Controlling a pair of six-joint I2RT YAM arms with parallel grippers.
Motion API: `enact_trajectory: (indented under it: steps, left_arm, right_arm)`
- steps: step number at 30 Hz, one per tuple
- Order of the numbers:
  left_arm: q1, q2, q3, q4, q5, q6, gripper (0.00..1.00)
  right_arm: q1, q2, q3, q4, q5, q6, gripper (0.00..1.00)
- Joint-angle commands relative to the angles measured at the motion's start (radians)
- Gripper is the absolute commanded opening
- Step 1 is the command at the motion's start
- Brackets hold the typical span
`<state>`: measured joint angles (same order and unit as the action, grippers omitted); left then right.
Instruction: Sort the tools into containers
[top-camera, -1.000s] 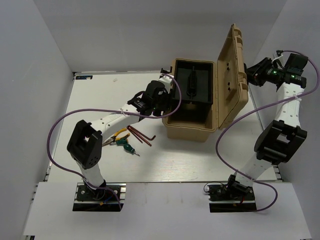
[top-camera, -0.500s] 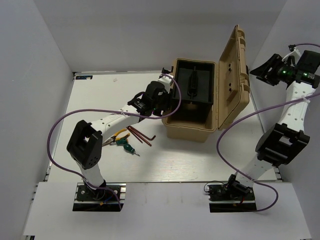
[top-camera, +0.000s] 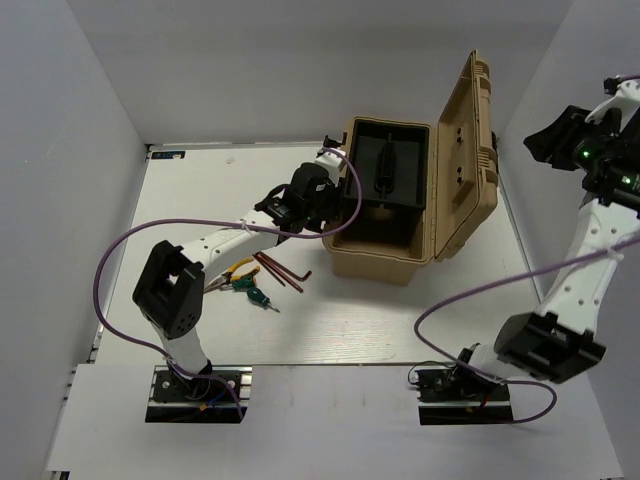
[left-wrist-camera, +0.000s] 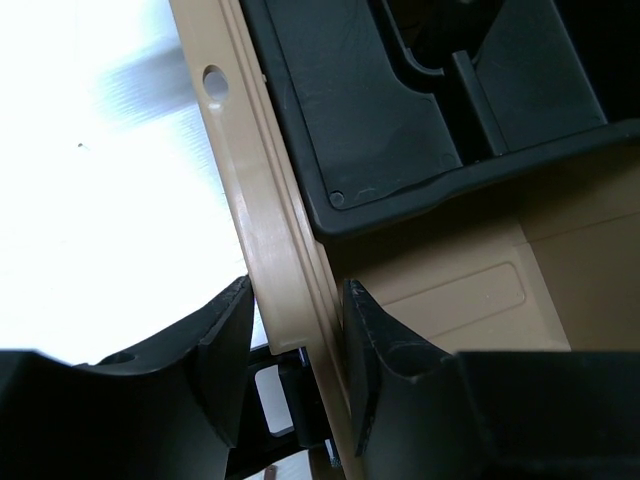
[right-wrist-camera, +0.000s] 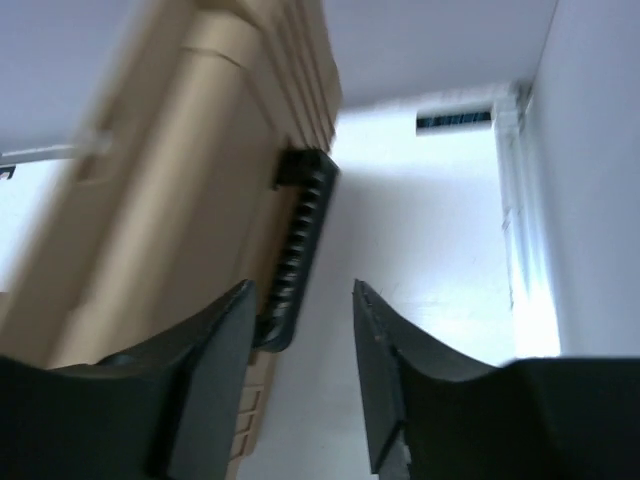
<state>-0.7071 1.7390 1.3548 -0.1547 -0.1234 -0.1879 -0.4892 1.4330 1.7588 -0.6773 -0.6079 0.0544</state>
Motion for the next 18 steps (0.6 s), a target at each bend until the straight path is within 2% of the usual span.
enact_trajectory:
  steps: [1, 3, 4, 6, 7, 13, 15, 16, 18]
  left_arm:
    - [0.014, -0.05, -0.02, -0.1, -0.01, 0.018, 0.43]
    - [0.014, -0.05, -0.02, -0.109, -0.01, 0.007, 0.4]
    - [0.014, -0.05, -0.011, -0.109, -0.01, 0.007, 0.34]
    - [0.014, -0.05, -0.011, -0.131, -0.024, -0.004, 0.29]
    - [0.014, -0.05, -0.011, -0.131, -0.038, -0.004, 0.21]
    - [-0.005, -0.071, -0.022, -0.141, -0.084, 0.008, 0.17]
    - [-0.014, -0.072, -0.022, -0.152, -0.113, 0.018, 0.21]
    - [-0.023, -0.072, -0.022, -0.164, -0.113, 0.031, 0.32]
    - [-0.023, -0.062, -0.01, -0.178, -0.136, 0.045, 0.43]
  right_arm:
    - [0.005, -0.103, -0.004, 0.068, 0.0, -0.025, 0.48]
    - [0.003, -0.149, -0.018, 0.085, -0.019, -0.004, 0.48]
    - [0.004, -0.175, -0.022, 0.087, -0.023, -0.001, 0.48]
    - [0.001, -0.2, -0.045, 0.088, -0.035, 0.015, 0.48]
    - [0.003, -0.213, -0.048, 0.087, -0.038, 0.016, 0.48]
    - [0.0, -0.281, -0.073, 0.09, -0.041, 0.028, 0.48]
    - [-0.002, -0.295, -0.068, 0.084, -0.049, 0.035, 0.48]
    - [0.0, -0.296, -0.065, 0.081, -0.053, 0.039, 0.5]
    - [0.001, -0.302, -0.052, 0.076, -0.068, 0.051, 0.51]
